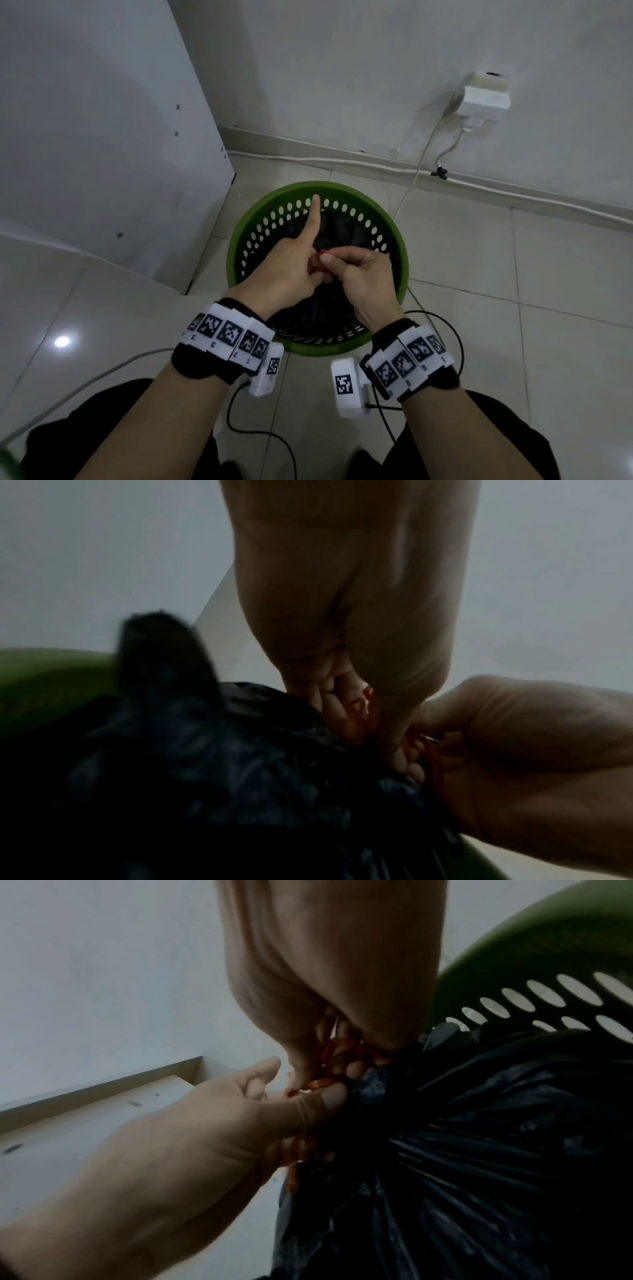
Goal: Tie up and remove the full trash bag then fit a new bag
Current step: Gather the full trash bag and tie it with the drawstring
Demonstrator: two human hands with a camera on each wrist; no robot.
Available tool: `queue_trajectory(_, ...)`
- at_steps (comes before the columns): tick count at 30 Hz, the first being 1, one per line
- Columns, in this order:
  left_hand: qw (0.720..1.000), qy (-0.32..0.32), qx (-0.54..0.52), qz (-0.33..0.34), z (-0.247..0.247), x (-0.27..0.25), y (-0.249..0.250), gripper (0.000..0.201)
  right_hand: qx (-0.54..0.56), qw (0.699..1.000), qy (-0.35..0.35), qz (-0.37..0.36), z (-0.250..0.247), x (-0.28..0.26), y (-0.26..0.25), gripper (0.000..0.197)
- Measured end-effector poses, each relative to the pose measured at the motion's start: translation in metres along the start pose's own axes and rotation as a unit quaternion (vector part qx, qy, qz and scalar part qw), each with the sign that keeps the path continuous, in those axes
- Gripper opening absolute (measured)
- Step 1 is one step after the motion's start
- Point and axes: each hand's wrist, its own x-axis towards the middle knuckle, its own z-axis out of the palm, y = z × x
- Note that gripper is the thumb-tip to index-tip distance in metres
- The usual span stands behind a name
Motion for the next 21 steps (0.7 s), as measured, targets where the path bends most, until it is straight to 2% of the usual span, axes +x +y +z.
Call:
queue_trajectory(2,0.999,0.043,-0.016,0.001,0.008,-0.006,-0.003,0.116,-0.026,0.998,0.047,0.024,-0.002,0.003,-0.001,0.005)
queue_trajectory(6,0.987,0.146,-0.03,0.057,0.027,-0.014,-0.008,0.096,-0.077,0.995,0.065,0.022,-0.004,0.004,-0.005,0.008)
queue_trajectory(9,0.974,0.207,-0.062,0.07,0.033,-0.012,-0.012,0.09,-0.074,0.995,0.069,0.01,-0.003,0.003,-0.01,0.007)
queue_trajectory(13,0.964,0.244,-0.082,0.065,0.037,-0.012,-0.012,0.09,-0.057,0.995,0.063,0.045,-0.002,0.004,-0.016,0.006)
queue_trajectory(17,0.958,0.26,-0.107,0.059,0.039,-0.011,-0.012,0.091,-0.085,0.993,0.012,0.08,-0.007,0.007,-0.022,0.008)
queue_trajectory(19,0.956,0.266,-0.106,0.061,0.039,-0.01,-0.015,0.081,-0.12,0.989,-0.014,0.088,-0.008,0.008,-0.023,0.012)
queue_trajectory(21,0.953,0.274,-0.121,0.046,0.04,-0.009,-0.015,0.062,-0.134,0.984,-0.044,0.109,-0.01,0.009,-0.024,0.013)
